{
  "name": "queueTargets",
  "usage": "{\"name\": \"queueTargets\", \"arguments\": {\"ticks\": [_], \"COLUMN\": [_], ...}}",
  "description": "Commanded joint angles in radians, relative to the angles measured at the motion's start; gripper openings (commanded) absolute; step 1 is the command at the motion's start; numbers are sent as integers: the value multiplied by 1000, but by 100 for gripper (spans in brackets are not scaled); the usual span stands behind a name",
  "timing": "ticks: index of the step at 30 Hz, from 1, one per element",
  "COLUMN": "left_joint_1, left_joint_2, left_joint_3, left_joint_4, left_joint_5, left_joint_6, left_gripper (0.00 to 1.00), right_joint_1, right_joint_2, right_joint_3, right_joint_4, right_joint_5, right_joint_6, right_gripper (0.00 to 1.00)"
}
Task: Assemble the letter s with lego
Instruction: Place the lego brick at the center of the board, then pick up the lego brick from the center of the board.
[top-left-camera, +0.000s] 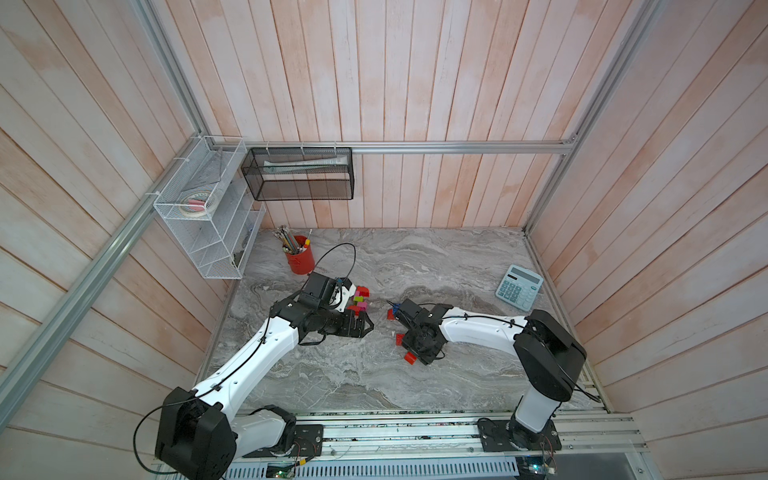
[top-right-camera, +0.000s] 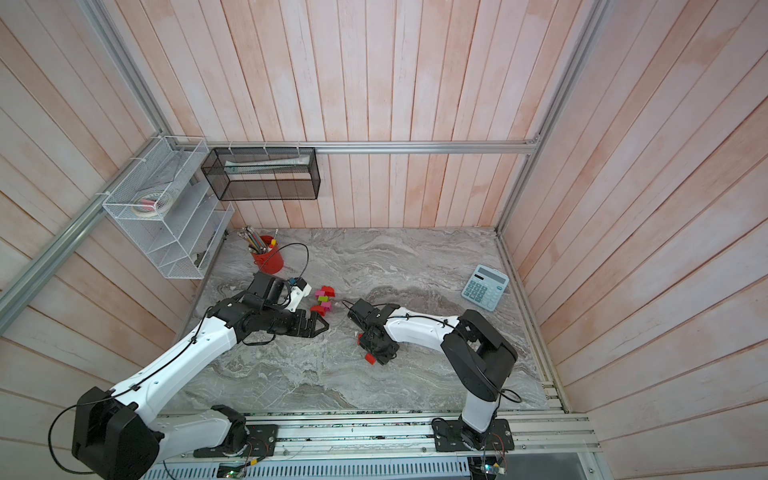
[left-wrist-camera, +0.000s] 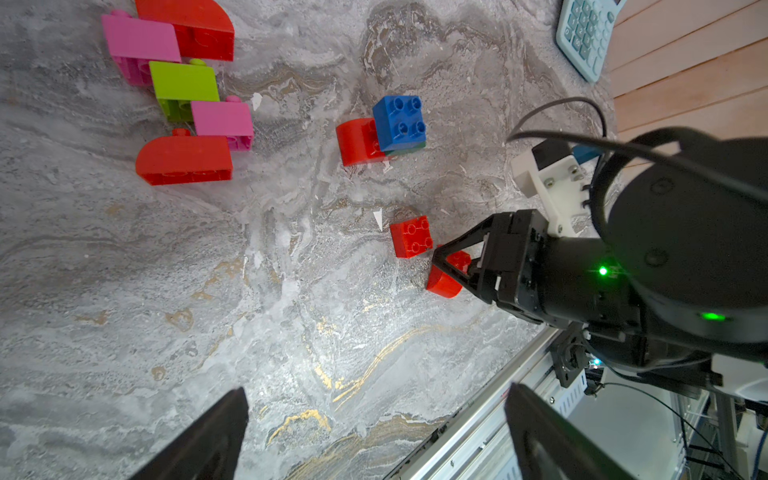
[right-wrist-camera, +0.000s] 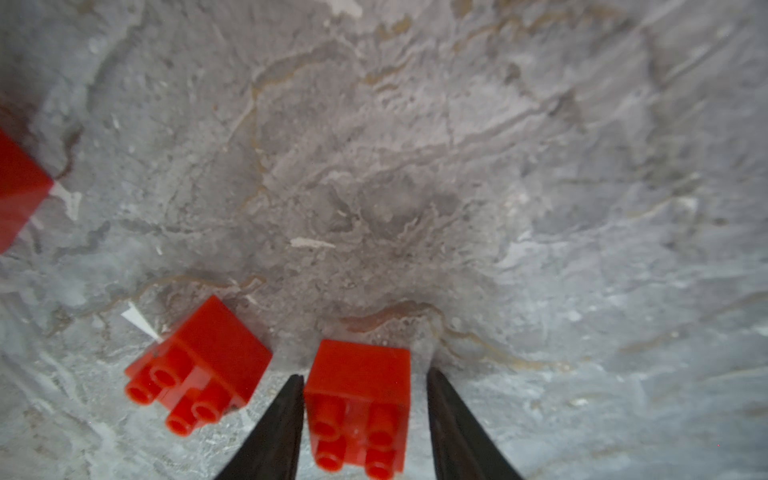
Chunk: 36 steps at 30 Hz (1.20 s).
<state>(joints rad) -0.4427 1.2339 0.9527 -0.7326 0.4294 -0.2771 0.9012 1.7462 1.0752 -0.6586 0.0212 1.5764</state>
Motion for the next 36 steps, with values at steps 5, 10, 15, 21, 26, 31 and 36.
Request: {"name": "queueTargets", "arguments": {"ticks": [5,10,15,21,26,31,36], "left_joint_1": [-128,-252,-351,-450,-493,-539,-572], "left_joint_2": [18,41,114,226,329,421,501], "left_joint_3": [46,42,73,125,186,255,339], "left_joint_4": [78,170,187,210,198,150,84], "left_joint_5": [-45,-112,-199,-273,-308,-354,-428], "left_joint_6": [-1,-28,-60,-75,-65,-65,-120], "left_gripper": [97,94,92,91,89,88,85], "right_joint_1": [-65,-162,-282,-436,-559,-651,-750], "right_joint_2": [-203,-346,-524,-709,-753,-771,-792], "right_joint_3": [-12,-97,-212,-351,-408,-436,-484], "right_joint_4": [-91,-2,176,345,330,315,360], "right_joint_5": [92,118,80,-140,-294,-375,-487], "right_joint_6": [-71,-346,-671,-1060,-1228,-1326,-1353], "right_gripper": [61,65,69,74,80,83,84]}}
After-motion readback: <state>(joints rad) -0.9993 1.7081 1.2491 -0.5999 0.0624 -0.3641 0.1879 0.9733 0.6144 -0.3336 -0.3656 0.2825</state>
